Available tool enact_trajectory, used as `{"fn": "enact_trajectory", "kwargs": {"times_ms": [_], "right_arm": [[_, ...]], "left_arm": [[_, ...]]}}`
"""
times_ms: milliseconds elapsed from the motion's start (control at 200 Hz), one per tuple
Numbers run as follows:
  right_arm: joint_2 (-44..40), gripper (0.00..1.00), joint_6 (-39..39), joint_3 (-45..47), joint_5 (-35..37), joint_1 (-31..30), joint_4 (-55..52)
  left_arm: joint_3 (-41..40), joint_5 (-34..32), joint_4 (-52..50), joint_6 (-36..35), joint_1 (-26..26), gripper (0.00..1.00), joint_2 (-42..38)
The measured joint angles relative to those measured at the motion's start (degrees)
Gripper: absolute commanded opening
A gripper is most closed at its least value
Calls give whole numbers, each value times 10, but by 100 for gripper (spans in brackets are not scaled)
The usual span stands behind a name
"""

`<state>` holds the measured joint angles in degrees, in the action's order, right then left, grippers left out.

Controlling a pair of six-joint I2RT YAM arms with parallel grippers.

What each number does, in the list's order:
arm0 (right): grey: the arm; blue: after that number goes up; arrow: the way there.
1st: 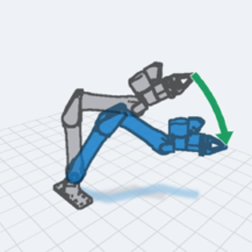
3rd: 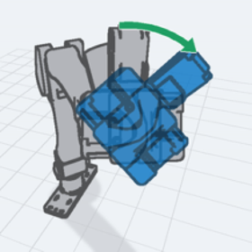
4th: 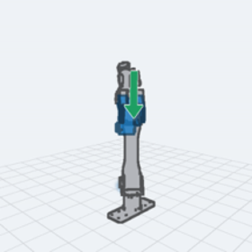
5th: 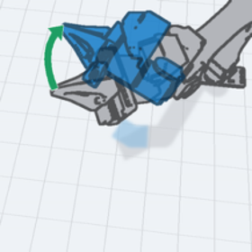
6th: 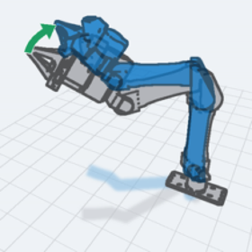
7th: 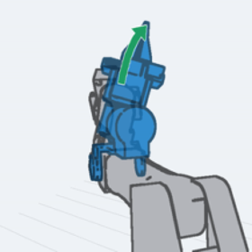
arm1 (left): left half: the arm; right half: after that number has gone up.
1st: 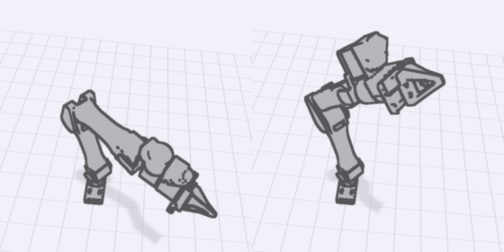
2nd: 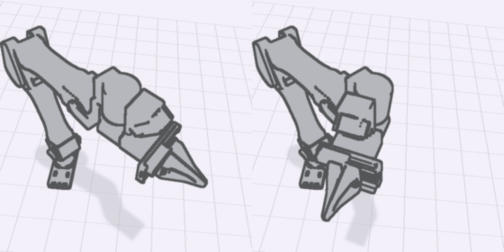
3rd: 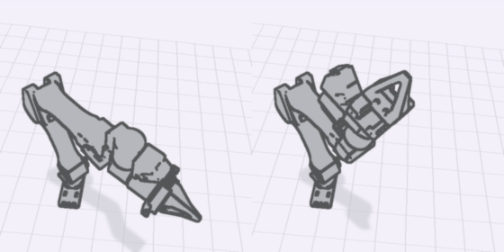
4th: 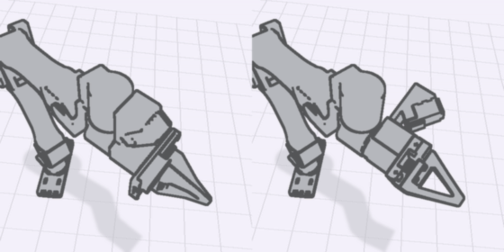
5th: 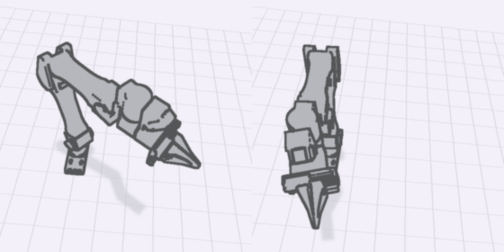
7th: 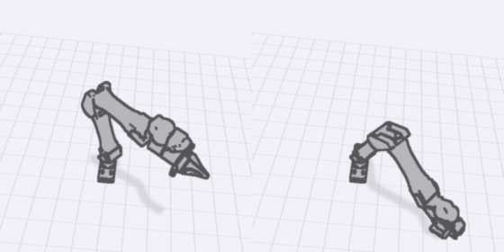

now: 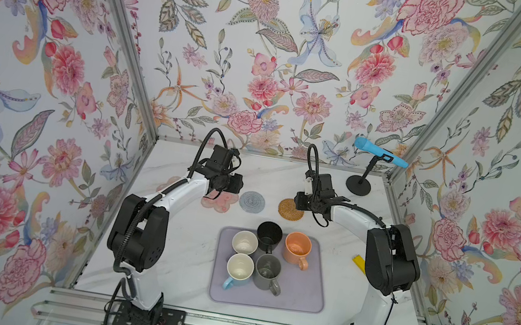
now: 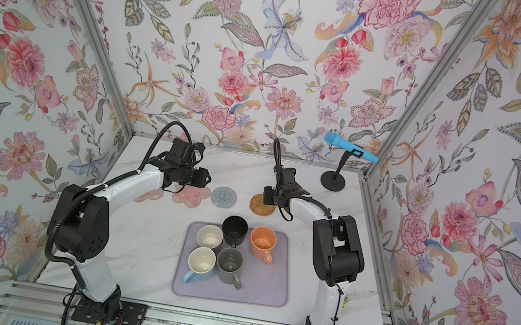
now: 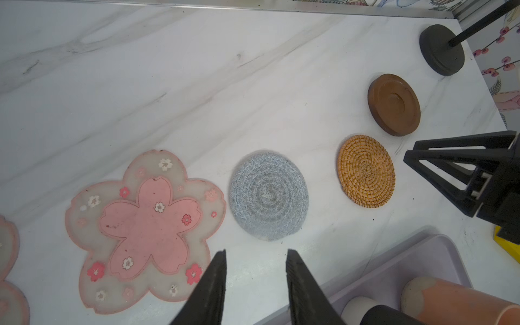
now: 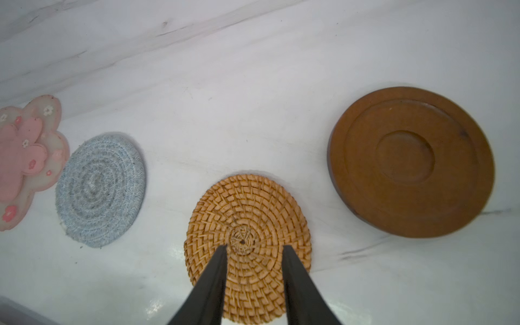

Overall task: Place cups on coasters
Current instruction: Move the coaster to the top-center of the table, then move the coaster to the top-right of the table.

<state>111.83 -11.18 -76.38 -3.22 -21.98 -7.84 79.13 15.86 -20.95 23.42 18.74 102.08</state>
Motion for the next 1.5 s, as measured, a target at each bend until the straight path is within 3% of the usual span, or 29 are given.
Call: {"fn": "enact_trajectory", "kwargs": {"times_ms": [355,926,1501], "right_arm": [[11,23,-6,-13,37,62,-2],[123,18,-12,-101,64,80,-1],[149,17,-22,-120,72,84,-1]], "left_arm": [[0,-1,0,0,0,39,0],[5,-13,0,0,-6,38,13],[14,-13,0,0,-7,38,27]]}}
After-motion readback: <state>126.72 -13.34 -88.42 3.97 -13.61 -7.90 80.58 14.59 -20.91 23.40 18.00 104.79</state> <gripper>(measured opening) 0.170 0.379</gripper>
